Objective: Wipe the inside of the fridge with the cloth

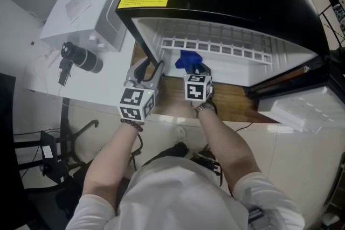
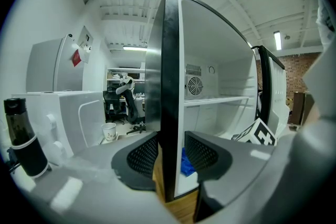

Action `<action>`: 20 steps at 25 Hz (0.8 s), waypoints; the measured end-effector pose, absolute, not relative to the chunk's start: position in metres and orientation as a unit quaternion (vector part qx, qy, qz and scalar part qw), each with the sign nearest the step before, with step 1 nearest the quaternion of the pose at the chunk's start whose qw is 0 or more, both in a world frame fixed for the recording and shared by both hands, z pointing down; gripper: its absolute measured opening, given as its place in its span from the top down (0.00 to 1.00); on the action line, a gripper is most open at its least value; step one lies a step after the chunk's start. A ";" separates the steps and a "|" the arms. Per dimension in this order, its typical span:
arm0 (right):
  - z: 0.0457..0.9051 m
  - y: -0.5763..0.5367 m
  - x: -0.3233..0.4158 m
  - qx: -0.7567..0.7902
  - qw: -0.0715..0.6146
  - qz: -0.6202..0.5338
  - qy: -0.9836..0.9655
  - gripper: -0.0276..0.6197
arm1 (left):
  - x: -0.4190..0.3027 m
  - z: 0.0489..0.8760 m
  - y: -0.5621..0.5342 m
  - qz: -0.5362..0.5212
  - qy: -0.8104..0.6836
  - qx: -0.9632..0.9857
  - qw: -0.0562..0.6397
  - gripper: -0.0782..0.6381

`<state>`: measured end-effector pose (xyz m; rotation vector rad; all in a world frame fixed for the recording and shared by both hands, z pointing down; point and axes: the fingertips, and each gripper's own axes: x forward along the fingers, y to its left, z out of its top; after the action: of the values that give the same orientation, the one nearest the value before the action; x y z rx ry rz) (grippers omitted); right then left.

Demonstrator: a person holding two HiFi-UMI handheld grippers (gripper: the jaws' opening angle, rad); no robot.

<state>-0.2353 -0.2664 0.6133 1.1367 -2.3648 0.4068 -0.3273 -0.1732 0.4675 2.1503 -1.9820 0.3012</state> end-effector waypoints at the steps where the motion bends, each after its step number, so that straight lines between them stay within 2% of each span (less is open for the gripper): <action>1: 0.614 -0.269 -0.229 0.421 0.241 0.150 -0.862 0.91 | -0.327 0.468 -0.173 0.102 -0.671 0.728 0.101 0.68; 20: 0.617 -0.319 -0.084 0.535 0.253 0.172 -0.788 0.91 | -0.328 0.471 -0.171 0.104 -0.677 0.721 0.107 0.68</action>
<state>-0.0843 -0.3194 0.6166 1.4546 -2.1413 0.4670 -0.3278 -0.1714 0.4712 2.1216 -1.9941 0.3062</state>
